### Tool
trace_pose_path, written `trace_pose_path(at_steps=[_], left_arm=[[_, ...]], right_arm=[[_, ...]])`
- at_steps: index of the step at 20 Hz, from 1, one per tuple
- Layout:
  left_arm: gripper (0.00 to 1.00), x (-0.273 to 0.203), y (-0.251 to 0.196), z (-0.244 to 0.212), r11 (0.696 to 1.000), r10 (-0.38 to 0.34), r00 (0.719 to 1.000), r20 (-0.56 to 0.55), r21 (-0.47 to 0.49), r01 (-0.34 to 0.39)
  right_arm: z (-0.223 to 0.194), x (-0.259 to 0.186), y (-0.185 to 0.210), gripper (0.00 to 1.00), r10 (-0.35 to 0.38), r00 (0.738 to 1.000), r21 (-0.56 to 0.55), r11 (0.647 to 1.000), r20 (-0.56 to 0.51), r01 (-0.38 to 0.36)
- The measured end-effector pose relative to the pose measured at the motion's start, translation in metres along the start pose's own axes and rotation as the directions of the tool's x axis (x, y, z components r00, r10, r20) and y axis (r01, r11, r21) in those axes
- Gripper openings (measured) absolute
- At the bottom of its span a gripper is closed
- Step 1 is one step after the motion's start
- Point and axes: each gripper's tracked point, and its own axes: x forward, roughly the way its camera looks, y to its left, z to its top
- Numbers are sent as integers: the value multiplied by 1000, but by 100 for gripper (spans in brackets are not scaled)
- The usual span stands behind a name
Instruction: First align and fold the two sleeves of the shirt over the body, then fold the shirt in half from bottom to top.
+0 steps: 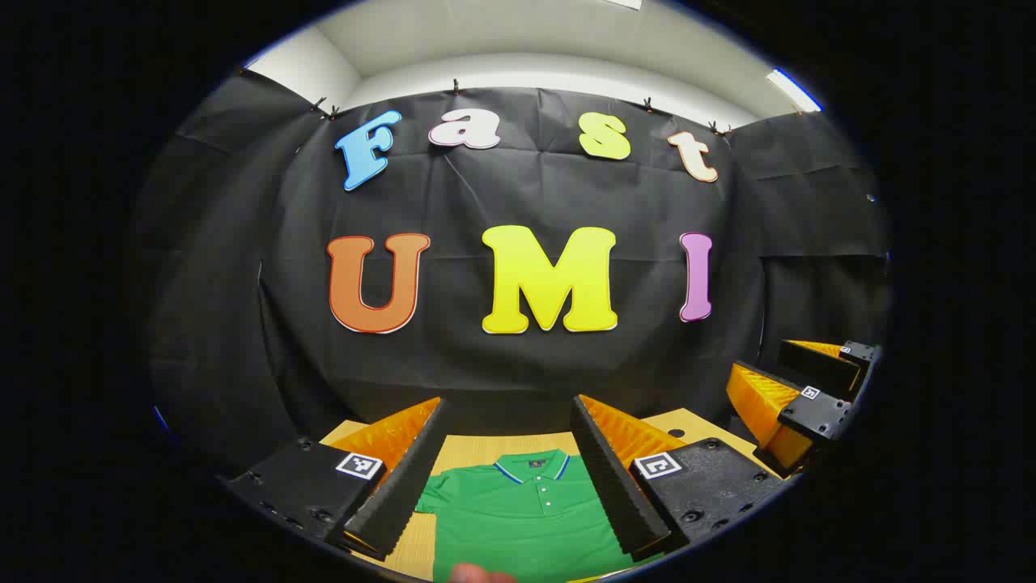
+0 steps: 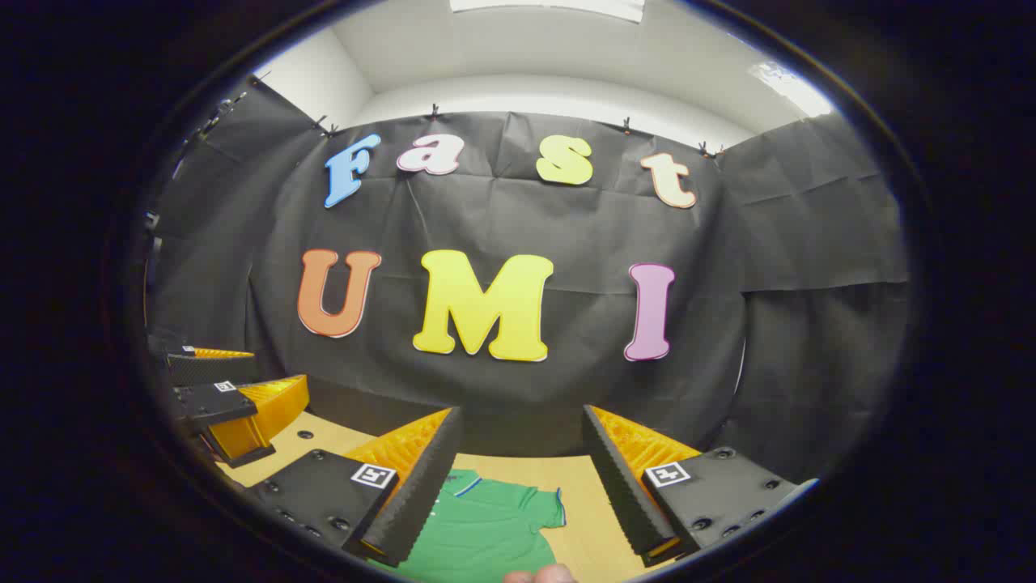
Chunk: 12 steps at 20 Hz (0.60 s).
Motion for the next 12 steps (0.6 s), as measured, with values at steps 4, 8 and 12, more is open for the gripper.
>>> trace_pose_path(at_steps=[4, 8, 12], left_arm=[[97, 4, 5, -4, 1000, 15, 1000, -13, -2, -15], [97, 4, 1, 0, 1000, 15, 1000, 3, 14, -15], [97, 3, -4, 0, 1000, 11, 1000, 3, 16, -11]], right_arm=[[0, -1, -1, 94, 2, 1000, -1, 1000, -3, -2], [-7, 2, -2, 94, 9, 1000, 11, 1000, -24, -9], [-4, 2, -6, 93, 14, 1000, 8, 1000, -16, -14]])
